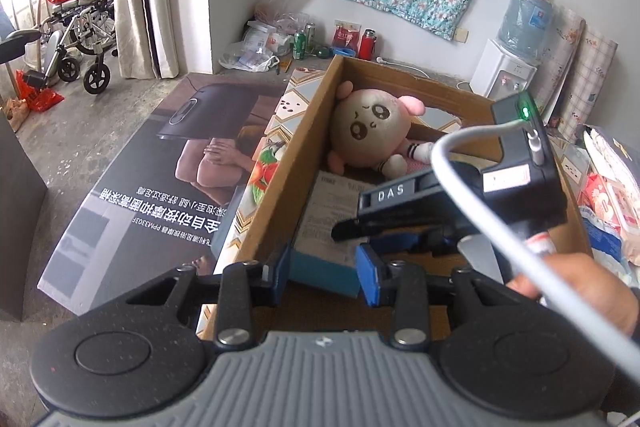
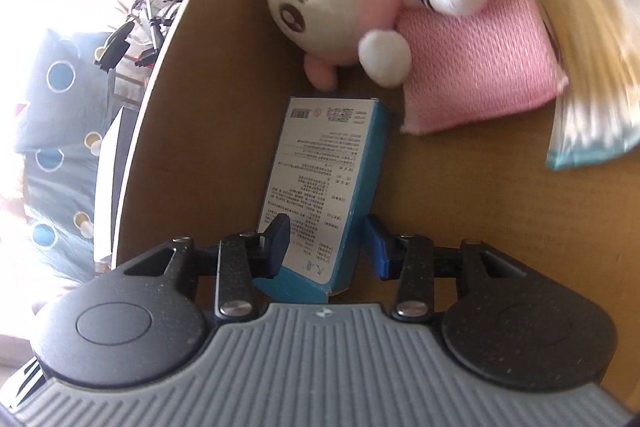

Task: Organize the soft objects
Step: 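Lower the carton into the box and open the right tool, then reach the right tool to the blue-and-white plastic bag and grasp it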

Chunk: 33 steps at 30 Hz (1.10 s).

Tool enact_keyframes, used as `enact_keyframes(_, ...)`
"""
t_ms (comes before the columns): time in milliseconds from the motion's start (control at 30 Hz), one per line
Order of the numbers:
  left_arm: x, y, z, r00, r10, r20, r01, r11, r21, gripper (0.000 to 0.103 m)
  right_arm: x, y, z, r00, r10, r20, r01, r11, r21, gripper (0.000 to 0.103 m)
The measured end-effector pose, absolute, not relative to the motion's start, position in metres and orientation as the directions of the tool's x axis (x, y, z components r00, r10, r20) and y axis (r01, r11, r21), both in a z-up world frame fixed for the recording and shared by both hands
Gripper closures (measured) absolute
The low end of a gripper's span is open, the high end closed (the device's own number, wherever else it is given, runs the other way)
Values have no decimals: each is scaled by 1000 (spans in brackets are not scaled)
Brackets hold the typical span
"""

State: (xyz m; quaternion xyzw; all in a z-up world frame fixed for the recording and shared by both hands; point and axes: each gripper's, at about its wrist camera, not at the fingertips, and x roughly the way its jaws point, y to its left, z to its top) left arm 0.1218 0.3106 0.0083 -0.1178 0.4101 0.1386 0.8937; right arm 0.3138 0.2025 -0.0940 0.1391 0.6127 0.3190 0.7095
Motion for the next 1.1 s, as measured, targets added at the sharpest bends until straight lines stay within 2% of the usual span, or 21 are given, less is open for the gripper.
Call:
enact_keyframes(133, 117, 305, 12, 636, 141, -759, -337, 935, -109, 59, 313, 189, -80, 68, 629, -774, -277, 757, 591, 52)
enact_keyframes(233, 113, 296, 17, 656, 134, -743, -320, 941, -112, 53, 310, 170, -60, 104, 668, -737, -297, 728, 618, 48)
enact_keyframes(433, 113, 268, 33, 687, 95, -721, -255, 960, -117, 47, 293, 98, 13, 177, 776, -606, -403, 618, 675, 44)
enact_keyframes(600, 120, 230, 42, 705, 21, -709, -167, 976, -138, 46, 275, 9, 63, 254, 795, -551, -474, 599, 645, 42)
enact_keyframes(867, 162, 137, 45, 678, -150, -719, 19, 982, -187, 45, 290, -139, 84, 412, 684, -602, -423, 728, 539, 40)
enact_keyframes(1100, 229, 50, 22, 578, -282, -766, 117, 957, -264, 44, 334, -204, 30, 393, 607, -691, -357, 793, 494, 39)
